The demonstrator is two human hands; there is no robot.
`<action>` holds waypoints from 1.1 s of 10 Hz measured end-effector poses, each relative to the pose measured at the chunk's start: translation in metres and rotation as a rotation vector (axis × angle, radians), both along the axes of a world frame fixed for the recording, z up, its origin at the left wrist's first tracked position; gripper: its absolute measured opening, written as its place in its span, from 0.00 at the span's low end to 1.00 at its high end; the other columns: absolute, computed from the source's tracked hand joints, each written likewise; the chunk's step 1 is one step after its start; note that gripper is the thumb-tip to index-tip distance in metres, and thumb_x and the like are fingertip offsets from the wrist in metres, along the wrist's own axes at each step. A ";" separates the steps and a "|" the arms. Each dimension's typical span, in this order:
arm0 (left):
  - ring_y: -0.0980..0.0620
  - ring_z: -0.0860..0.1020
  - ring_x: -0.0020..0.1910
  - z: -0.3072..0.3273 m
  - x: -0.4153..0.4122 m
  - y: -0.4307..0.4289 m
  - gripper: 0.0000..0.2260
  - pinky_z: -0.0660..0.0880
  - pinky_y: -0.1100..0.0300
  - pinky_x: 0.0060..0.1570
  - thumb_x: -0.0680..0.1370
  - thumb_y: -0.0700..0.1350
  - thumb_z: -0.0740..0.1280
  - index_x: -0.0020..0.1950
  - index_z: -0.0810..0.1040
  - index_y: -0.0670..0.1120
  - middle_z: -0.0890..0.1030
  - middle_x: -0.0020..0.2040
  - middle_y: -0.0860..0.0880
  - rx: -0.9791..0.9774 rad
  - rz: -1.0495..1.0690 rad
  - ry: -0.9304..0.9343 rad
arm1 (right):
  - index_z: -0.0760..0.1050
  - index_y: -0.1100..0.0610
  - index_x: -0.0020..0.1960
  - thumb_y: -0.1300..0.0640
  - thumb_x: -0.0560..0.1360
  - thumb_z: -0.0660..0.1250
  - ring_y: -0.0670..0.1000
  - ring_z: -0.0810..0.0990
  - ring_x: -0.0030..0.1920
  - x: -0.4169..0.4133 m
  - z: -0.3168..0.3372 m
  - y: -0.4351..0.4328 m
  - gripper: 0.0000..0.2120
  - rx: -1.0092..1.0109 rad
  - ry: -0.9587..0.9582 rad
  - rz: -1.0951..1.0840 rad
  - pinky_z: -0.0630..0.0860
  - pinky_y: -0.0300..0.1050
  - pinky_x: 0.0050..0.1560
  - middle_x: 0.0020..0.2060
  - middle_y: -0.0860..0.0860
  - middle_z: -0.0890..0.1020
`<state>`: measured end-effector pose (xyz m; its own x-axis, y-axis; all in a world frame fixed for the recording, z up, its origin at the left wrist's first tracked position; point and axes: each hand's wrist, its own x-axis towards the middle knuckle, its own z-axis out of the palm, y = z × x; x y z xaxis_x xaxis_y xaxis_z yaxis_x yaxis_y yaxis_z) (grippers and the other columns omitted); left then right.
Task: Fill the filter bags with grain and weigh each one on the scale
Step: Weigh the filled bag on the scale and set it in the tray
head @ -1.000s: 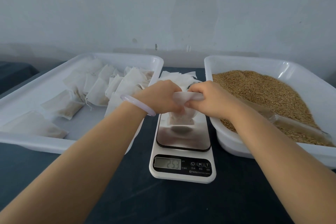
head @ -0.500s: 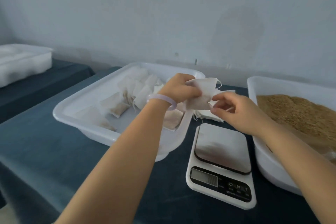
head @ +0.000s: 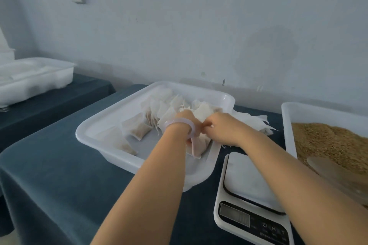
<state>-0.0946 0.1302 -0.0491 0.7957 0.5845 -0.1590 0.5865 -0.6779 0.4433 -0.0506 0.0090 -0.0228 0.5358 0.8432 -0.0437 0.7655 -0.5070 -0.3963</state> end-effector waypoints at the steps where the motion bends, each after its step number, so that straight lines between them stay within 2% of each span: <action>1: 0.53 0.72 0.21 -0.002 -0.004 0.001 0.10 0.67 0.66 0.29 0.74 0.42 0.64 0.32 0.74 0.46 0.75 0.24 0.50 0.009 -0.031 0.143 | 0.79 0.57 0.54 0.59 0.77 0.58 0.52 0.74 0.39 0.001 -0.001 0.011 0.12 -0.166 -0.015 -0.005 0.70 0.43 0.37 0.44 0.55 0.79; 2: 0.55 0.75 0.23 -0.004 -0.007 0.004 0.10 0.69 0.67 0.27 0.76 0.41 0.65 0.34 0.76 0.47 0.77 0.25 0.51 -0.075 0.005 0.173 | 0.78 0.55 0.52 0.55 0.76 0.60 0.51 0.72 0.42 -0.001 -0.004 0.027 0.09 -0.368 -0.116 -0.008 0.67 0.42 0.42 0.43 0.51 0.76; 3: 0.54 0.78 0.32 -0.006 -0.007 0.007 0.09 0.74 0.64 0.35 0.76 0.37 0.64 0.39 0.80 0.45 0.83 0.33 0.53 -0.152 -0.015 0.199 | 0.73 0.53 0.40 0.52 0.75 0.61 0.51 0.71 0.41 -0.002 -0.006 0.039 0.07 -0.469 -0.244 0.006 0.65 0.43 0.46 0.37 0.49 0.73; 4: 0.53 0.77 0.37 -0.008 -0.004 0.010 0.06 0.74 0.64 0.42 0.77 0.36 0.64 0.44 0.81 0.43 0.82 0.33 0.54 -0.160 0.000 0.181 | 0.68 0.52 0.35 0.51 0.74 0.64 0.53 0.72 0.42 -0.001 -0.015 0.049 0.11 -0.478 -0.363 0.023 0.65 0.45 0.48 0.35 0.48 0.73; 5: 0.47 0.78 0.53 -0.013 0.003 0.013 0.16 0.75 0.62 0.51 0.79 0.35 0.63 0.67 0.72 0.38 0.79 0.50 0.41 -0.303 0.025 0.140 | 0.73 0.51 0.47 0.43 0.70 0.70 0.52 0.71 0.44 -0.004 -0.019 0.050 0.14 -0.570 -0.404 0.075 0.67 0.46 0.50 0.40 0.48 0.74; 6: 0.45 0.79 0.55 -0.015 0.003 0.011 0.15 0.77 0.58 0.55 0.78 0.32 0.63 0.65 0.73 0.36 0.79 0.56 0.39 -0.351 0.047 0.137 | 0.72 0.49 0.57 0.40 0.69 0.70 0.52 0.69 0.48 -0.004 -0.019 0.051 0.21 -0.654 -0.392 0.101 0.67 0.47 0.54 0.44 0.48 0.70; 7: 0.41 0.79 0.56 -0.014 0.000 0.006 0.12 0.76 0.50 0.57 0.76 0.33 0.62 0.59 0.77 0.36 0.80 0.56 0.39 -0.206 0.138 0.055 | 0.71 0.49 0.61 0.42 0.70 0.69 0.53 0.70 0.51 -0.001 -0.017 0.050 0.23 -0.614 -0.391 0.105 0.66 0.47 0.53 0.47 0.49 0.69; 8: 0.39 0.76 0.60 -0.010 0.004 0.005 0.14 0.74 0.53 0.57 0.79 0.37 0.60 0.63 0.74 0.35 0.77 0.60 0.37 -0.180 0.202 -0.088 | 0.74 0.51 0.56 0.47 0.73 0.66 0.53 0.73 0.49 -0.002 -0.019 0.047 0.14 -0.487 -0.347 0.057 0.67 0.44 0.50 0.45 0.48 0.74; 9: 0.40 0.78 0.51 -0.001 0.006 0.002 0.14 0.70 0.55 0.41 0.78 0.41 0.59 0.60 0.75 0.37 0.79 0.53 0.40 -0.162 0.246 -0.211 | 0.72 0.54 0.37 0.57 0.74 0.60 0.55 0.74 0.39 0.001 -0.019 0.033 0.07 -0.119 -0.138 -0.059 0.69 0.43 0.37 0.35 0.51 0.75; 10: 0.46 0.73 0.36 0.001 0.004 0.000 0.08 0.62 0.58 0.31 0.75 0.40 0.57 0.48 0.75 0.41 0.76 0.40 0.45 -0.114 0.243 -0.208 | 0.75 0.57 0.34 0.61 0.72 0.58 0.58 0.76 0.39 0.013 -0.009 0.016 0.11 0.176 -0.068 -0.154 0.75 0.45 0.40 0.34 0.54 0.78; 11: 0.49 0.70 0.33 0.005 0.004 0.000 0.05 0.60 0.58 0.29 0.74 0.38 0.57 0.40 0.71 0.42 0.73 0.36 0.46 -0.064 0.271 -0.253 | 0.80 0.62 0.44 0.61 0.73 0.58 0.60 0.80 0.46 0.038 0.004 -0.004 0.12 0.314 -0.143 -0.280 0.78 0.52 0.48 0.43 0.58 0.82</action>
<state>-0.0905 0.1303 -0.0445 0.6320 0.7747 -0.0200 0.6073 -0.4790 0.6338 -0.0124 0.0048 -0.0189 0.7276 0.6253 0.2822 0.6740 -0.5746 -0.4643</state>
